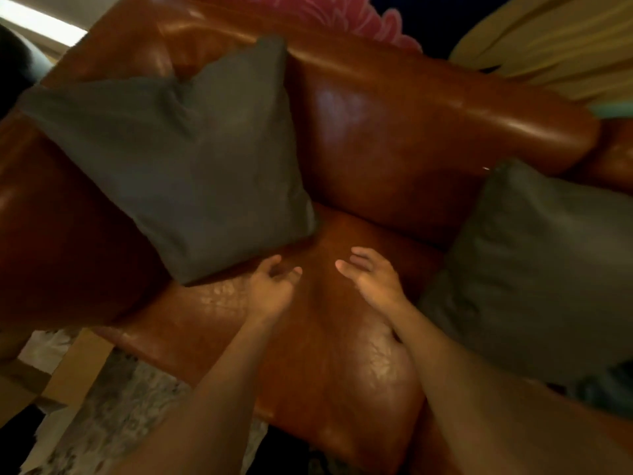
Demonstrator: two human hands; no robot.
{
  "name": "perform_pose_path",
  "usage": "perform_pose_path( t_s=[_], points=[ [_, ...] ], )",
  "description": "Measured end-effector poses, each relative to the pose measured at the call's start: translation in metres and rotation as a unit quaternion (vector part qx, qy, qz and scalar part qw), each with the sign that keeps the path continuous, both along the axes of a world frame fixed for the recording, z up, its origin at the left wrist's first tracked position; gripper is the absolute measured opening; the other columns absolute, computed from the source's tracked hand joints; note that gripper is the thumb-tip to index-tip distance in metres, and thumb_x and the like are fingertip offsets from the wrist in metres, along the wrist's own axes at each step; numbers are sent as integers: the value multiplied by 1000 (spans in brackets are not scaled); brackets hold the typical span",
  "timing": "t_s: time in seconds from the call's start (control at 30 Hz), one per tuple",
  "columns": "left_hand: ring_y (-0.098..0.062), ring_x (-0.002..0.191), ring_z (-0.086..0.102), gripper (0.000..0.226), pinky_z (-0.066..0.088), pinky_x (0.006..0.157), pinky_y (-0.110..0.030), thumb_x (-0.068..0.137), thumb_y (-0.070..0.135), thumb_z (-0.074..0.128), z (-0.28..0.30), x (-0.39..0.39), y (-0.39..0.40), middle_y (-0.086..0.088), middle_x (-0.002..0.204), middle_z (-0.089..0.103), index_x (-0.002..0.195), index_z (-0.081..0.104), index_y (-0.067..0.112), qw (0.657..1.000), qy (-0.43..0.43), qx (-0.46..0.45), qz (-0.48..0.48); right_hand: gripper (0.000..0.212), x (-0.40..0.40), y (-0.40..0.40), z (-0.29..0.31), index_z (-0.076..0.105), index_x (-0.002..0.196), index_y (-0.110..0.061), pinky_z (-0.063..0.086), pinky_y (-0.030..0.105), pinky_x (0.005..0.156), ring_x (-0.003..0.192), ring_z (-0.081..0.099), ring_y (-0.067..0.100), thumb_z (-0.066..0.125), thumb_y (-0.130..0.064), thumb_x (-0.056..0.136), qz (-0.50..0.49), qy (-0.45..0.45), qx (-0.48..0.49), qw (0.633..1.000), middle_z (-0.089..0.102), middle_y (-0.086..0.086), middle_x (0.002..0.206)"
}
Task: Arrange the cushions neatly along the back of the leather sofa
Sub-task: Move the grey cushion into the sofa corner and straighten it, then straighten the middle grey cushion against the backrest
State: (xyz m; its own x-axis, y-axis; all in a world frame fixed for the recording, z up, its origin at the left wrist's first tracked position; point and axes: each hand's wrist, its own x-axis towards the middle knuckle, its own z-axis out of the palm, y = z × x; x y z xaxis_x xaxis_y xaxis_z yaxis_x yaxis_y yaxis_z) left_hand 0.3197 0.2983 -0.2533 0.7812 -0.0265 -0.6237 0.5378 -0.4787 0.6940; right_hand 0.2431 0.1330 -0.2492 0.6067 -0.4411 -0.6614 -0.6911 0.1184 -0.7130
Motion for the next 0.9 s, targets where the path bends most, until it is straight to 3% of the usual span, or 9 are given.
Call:
perform_pose_path(
  t_s=[0.1,0.2,0.33,0.47,0.53,0.6,0.73,0.83,0.9],
  points=[
    [-24,108,68,51,56,102,-45,92,24,75,9,-37,-38,-5,128,67,140,58,17,997,16,-20,-70,56,-50,-8,6,60,133,-24,53,34,98,115,63,13,81,-33,82,-45,-12,38,998,64,-2,131],
    [-25,119,66,53,54,106,-48,91,26,76,16,-69,-74,-5,133,66,141,58,18,993,30,-41,-106,56,-97,-19,12,57,137,-15,53,20,83,96,62,2,78,-23,85,-81,-20,69,994,62,3,130],
    [-22,122,64,61,52,107,-54,85,37,79,13,-103,-113,-4,136,65,140,57,24,985,34,-46,-160,53,-150,-43,14,60,133,-17,55,25,86,100,63,5,79,-23,84,-142,-27,89,985,63,6,134],
    [-22,126,62,63,52,108,-54,88,34,79,12,-135,-148,-7,142,62,145,53,24,979,27,-51,-197,49,-198,-78,14,63,129,-21,54,31,95,107,64,6,80,-25,83,-201,-34,77,976,66,3,128],
    [-24,129,61,70,52,109,-51,87,36,80,14,-150,-165,-8,147,58,149,50,26,976,13,-48,-212,48,-219,-97,15,63,128,-19,54,26,85,100,64,3,80,-23,83,-232,-36,71,969,66,2,122],
    [-25,135,57,81,49,112,-45,84,37,82,13,-162,-179,-9,152,54,155,43,24,974,-4,-48,-222,47,-241,-118,16,64,126,-17,53,24,77,94,66,6,80,-22,82,-260,-31,55,964,68,3,118],
    [-23,138,55,117,48,114,-47,67,49,91,11,-181,-200,-3,152,50,162,26,26,969,-19,-58,-239,46,-284,-161,9,67,117,-15,54,40,96,103,70,21,85,-26,77,-294,-11,-1,956,73,11,114],
    [-17,135,59,136,51,112,-48,44,73,92,-11,-187,-211,4,150,57,157,26,36,970,-32,-75,-230,57,-308,-194,5,60,115,-21,55,46,98,102,70,22,90,-35,69,-315,8,-54,947,73,8,111],
    [-15,134,61,141,52,111,-48,34,78,90,-27,-189,-217,4,149,59,154,27,39,969,-38,-93,-224,81,-317,-216,3,50,125,-29,55,47,98,109,66,23,95,-42,58,-326,3,-91,941,64,3,119]
  ],
)
